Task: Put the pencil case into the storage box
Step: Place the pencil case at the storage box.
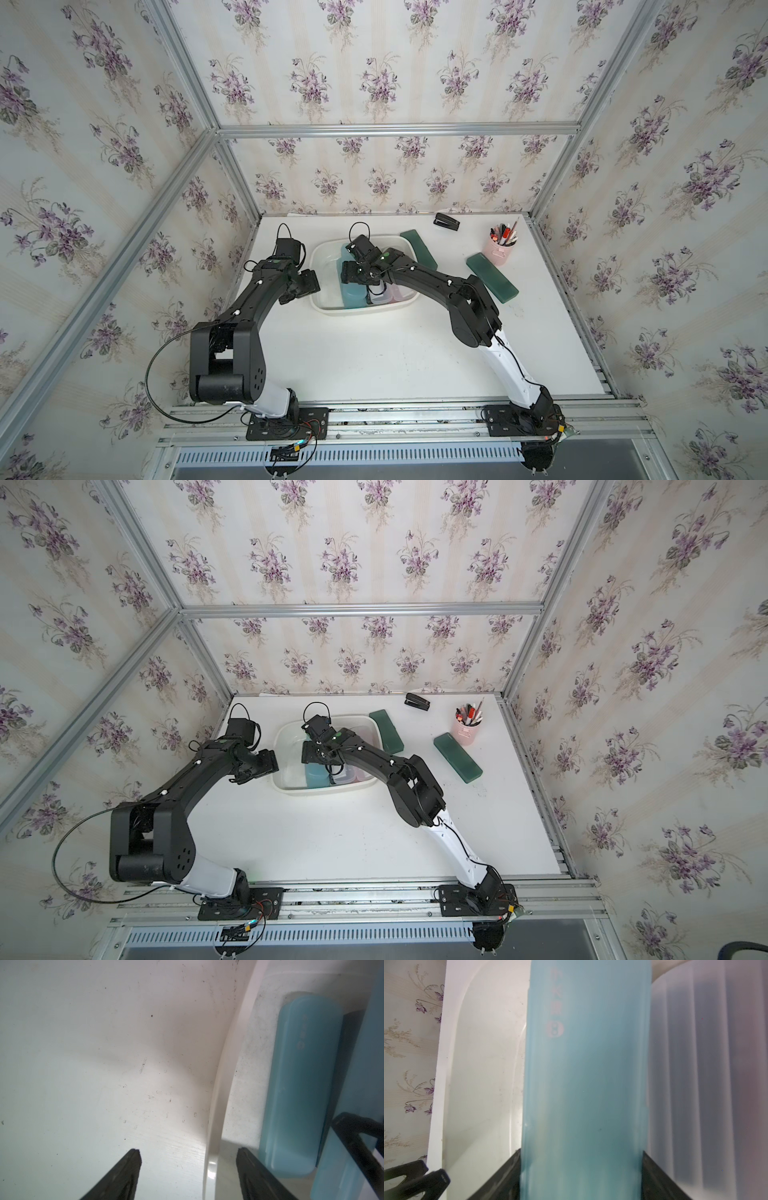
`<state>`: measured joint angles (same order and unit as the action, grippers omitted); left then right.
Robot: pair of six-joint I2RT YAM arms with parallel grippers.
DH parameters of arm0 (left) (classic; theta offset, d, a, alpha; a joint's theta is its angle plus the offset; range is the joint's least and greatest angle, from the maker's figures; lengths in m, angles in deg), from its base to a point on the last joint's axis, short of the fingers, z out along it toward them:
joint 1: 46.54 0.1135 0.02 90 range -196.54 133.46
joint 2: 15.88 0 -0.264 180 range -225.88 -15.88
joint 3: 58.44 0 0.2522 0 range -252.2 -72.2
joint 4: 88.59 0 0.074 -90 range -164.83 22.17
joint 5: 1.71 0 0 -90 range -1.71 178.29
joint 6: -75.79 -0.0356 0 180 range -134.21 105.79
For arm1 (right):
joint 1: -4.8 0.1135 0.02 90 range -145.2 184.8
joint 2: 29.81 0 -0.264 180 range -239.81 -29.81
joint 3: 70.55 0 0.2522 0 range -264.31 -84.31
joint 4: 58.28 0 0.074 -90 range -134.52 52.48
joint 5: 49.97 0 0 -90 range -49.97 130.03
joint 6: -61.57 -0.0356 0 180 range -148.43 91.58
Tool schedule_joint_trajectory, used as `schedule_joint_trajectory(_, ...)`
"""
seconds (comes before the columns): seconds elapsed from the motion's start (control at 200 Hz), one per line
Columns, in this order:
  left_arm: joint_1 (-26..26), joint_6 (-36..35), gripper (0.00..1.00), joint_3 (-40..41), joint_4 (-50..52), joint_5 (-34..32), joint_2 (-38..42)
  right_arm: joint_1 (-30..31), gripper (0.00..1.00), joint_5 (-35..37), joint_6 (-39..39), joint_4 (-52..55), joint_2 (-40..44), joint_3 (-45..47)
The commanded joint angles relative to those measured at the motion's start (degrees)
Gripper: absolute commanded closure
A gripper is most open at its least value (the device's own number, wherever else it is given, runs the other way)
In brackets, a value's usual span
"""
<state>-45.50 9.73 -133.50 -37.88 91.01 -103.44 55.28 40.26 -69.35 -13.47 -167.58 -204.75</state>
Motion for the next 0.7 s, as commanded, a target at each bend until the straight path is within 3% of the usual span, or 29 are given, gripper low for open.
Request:
schedule_joint_trajectory(0.0,0.0,-0.9,0.22,-0.1,-0.5,0.1,0.1,0.1,0.16,3.7,-1.3,0.4,1.8,1.1)
schedule_joint_trajectory(0.31,-0.1,-1.2,0.22,-0.1,-0.5,0.1,0.5,0.3,0.03,3.6,-1.0,0.1,2.9,1.8)
schedule_joint_trajectory(0.46,-0.1,-1.4,0.22,-0.1,-0.7,0.4,0.8,0.1,0.00,6.8,0.6,1.6,6.0,2.6)
schedule_joint_trajectory(0.574,-0.1,-1.8,0.22,-0.2,-0.7,0.5,1.2,-1.7,0.00,11.3,6.6,3.7,11.8,5.7)
schedule_joint_trajectory(0.694,-0.2,-1.9,0.22,-0.1,-0.9,0.5,1.2,-8.3,0.00,13.1,16.3,8.0,16.8,10.4)
